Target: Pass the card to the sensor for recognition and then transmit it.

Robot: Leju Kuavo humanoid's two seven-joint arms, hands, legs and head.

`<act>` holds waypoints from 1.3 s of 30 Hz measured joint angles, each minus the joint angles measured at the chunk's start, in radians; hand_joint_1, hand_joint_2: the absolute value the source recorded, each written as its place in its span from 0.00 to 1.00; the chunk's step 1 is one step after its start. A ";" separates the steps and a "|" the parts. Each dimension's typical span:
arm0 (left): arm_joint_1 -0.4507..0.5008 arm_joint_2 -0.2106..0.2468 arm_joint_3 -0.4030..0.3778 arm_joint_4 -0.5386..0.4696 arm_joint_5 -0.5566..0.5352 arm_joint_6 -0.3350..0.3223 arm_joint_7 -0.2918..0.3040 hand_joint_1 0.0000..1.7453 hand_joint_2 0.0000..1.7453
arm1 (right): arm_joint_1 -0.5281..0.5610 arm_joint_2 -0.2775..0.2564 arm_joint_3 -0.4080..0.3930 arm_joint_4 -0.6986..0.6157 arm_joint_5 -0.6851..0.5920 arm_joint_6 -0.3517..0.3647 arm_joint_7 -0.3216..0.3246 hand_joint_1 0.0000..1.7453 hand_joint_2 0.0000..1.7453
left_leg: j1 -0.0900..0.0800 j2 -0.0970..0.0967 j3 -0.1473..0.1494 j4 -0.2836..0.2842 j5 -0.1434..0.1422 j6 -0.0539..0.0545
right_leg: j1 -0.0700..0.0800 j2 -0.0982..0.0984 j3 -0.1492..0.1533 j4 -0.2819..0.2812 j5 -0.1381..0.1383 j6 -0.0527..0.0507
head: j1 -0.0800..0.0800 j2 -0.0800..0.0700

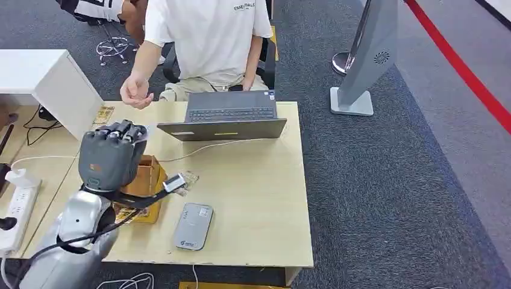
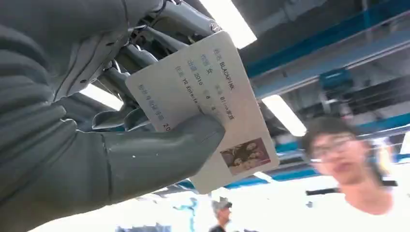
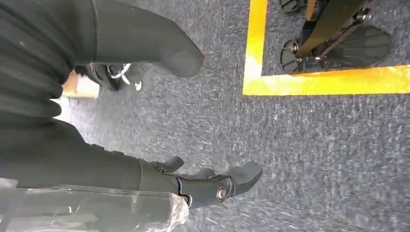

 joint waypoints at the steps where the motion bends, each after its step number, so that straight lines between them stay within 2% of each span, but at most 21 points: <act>1: -0.036 0.000 0.019 0.042 -0.005 0.005 -0.005 1.00 1.00 | 0.000 0.000 0.006 0.000 0.001 0.002 -0.001 0.00 1.00 | 0.000 0.000 0.000 0.000 0.001 0.000 | 0.000 0.000 0.000 0.000 0.000 0.000 | 0.000 0.000; 5: -0.170 0.005 0.081 0.225 -0.010 0.011 0.003 1.00 1.00 | -0.002 -0.003 0.016 0.000 0.012 0.008 -0.003 0.00 1.00 | 0.001 0.000 -0.001 0.000 0.002 -0.001 | 0.000 0.000 -0.001 0.001 0.002 -0.001 | 0.001 0.000; 9: -0.264 0.008 0.094 0.352 -0.013 0.013 0.013 1.00 1.00 | -0.002 -0.005 0.026 0.000 0.013 0.012 -0.003 0.00 1.00 | 0.001 0.000 -0.001 0.000 0.003 -0.002 | 0.000 0.000 -0.001 0.001 0.002 -0.001 | 0.000 0.000; 10: -0.280 0.008 0.096 0.391 -0.013 0.014 0.014 0.00 1.00 | -0.003 -0.005 0.029 0.000 0.011 0.013 -0.003 0.00 1.00 | 0.000 0.000 -0.001 0.000 0.003 -0.002 | 0.000 0.001 -0.001 0.001 0.002 -0.001 | 0.001 0.000; 16: -0.313 0.000 0.098 0.473 0.009 0.022 0.009 0.00 1.00 | -0.005 -0.005 0.032 0.000 0.011 0.013 -0.003 0.00 1.00 | 0.000 0.000 -0.002 0.000 0.003 -0.001 | 0.000 0.001 -0.002 0.001 0.002 -0.001 | 0.000 0.000; 22: -0.264 -0.021 0.109 0.448 0.074 0.044 -0.040 0.00 1.00 | -0.005 -0.005 0.032 0.000 0.004 0.013 -0.002 0.00 1.00 | 0.000 0.000 -0.002 0.000 0.003 -0.001 | 0.000 0.001 -0.002 0.001 0.002 -0.001 | 0.000 0.000; 25: -0.188 -0.036 0.118 0.358 0.149 0.068 -0.083 0.00 1.00 | -0.004 -0.005 0.032 0.000 -0.007 0.012 -0.001 0.00 1.00 | 0.000 0.000 -0.003 0.000 0.003 -0.001 | 0.000 0.001 -0.002 0.001 0.002 -0.001 | 0.001 0.000; 28: -0.043 -0.049 0.121 0.187 0.201 0.084 -0.128 0.00 1.00 | -0.001 -0.005 0.028 0.000 -0.026 0.009 0.000 0.00 1.00 | 0.000 0.004 -0.002 0.000 0.001 0.000 | 0.000 0.004 -0.003 0.000 0.002 -0.001 | 0.000 0.000; 30: 0.040 -0.058 0.121 0.097 0.200 0.087 -0.132 0.00 1.00 | 0.003 -0.005 0.027 0.000 -0.029 0.008 0.000 0.00 1.00 | 0.000 0.003 -0.003 0.000 0.001 0.000 | 0.000 0.004 -0.004 0.000 0.001 0.000 | 0.001 0.000; 32: 0.085 -0.061 0.121 0.036 0.197 0.087 -0.131 0.00 1.00 | 0.003 -0.005 0.026 0.000 -0.031 0.006 0.000 0.00 1.00 | 0.000 0.003 -0.004 0.000 0.001 0.000 | 0.000 0.003 -0.004 0.000 0.001 0.000 | 0.000 0.000; 36: 0.137 -0.064 0.121 -0.032 0.216 0.087 -0.140 0.00 1.00 | 0.003 -0.005 0.025 0.000 -0.034 0.003 0.003 0.00 1.00 | 0.000 0.003 -0.004 0.000 0.001 0.000 | 0.000 0.002 -0.003 0.000 0.002 0.000 | 0.001 0.000; 39: 0.261 -0.062 0.121 -0.137 0.196 0.117 -0.157 0.00 1.00 | 0.005 -0.005 0.011 0.000 -0.059 -0.007 0.010 0.00 1.00 | 0.000 0.005 -0.003 -0.001 0.000 -0.001 | 0.000 0.005 -0.002 0.000 0.001 0.000 | 0.000 0.000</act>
